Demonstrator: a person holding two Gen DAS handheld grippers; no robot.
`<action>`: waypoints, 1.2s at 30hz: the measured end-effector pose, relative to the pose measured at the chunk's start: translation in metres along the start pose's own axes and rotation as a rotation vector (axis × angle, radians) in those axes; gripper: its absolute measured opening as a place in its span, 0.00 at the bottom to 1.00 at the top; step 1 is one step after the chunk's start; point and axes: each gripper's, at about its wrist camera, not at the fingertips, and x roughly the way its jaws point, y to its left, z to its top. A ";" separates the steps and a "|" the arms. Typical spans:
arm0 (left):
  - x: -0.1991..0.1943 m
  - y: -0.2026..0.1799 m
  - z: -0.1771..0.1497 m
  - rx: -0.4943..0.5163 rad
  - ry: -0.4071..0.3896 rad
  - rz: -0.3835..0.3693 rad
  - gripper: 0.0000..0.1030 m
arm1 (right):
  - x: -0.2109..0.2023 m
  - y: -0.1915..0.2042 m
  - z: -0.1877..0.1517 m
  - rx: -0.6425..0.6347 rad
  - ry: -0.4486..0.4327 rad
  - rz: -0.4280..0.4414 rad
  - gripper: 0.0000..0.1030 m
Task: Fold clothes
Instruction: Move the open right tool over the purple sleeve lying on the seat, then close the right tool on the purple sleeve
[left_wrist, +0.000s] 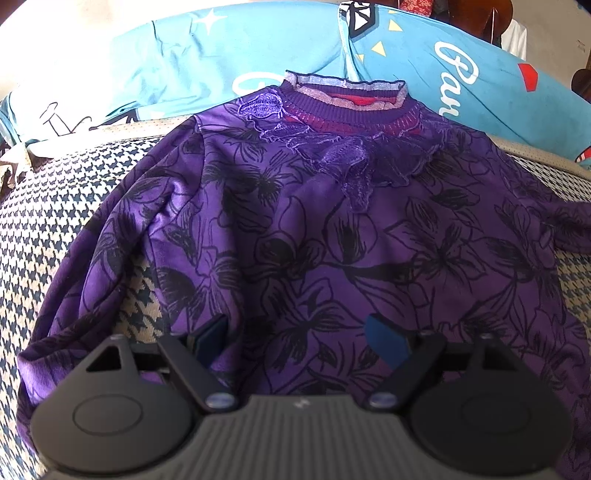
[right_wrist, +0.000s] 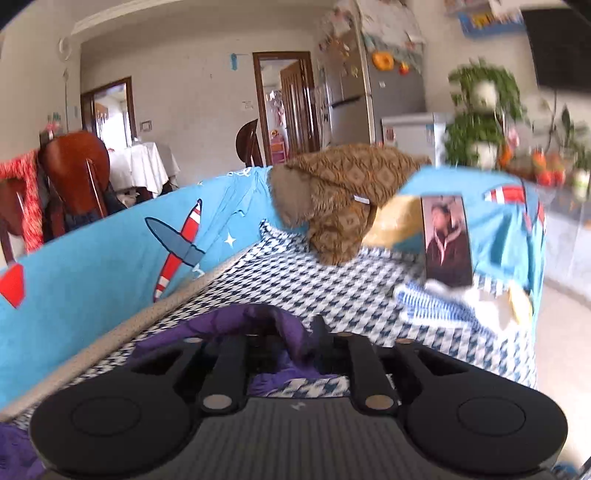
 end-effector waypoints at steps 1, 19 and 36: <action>0.000 -0.001 0.000 0.002 0.000 -0.001 0.82 | 0.002 0.003 0.002 -0.010 -0.004 -0.023 0.49; -0.001 -0.005 -0.002 0.009 0.002 -0.008 0.85 | 0.002 0.024 -0.021 0.009 0.339 0.298 0.67; -0.003 -0.003 0.000 -0.005 -0.001 -0.017 0.85 | 0.017 0.050 -0.080 0.187 0.567 0.365 0.53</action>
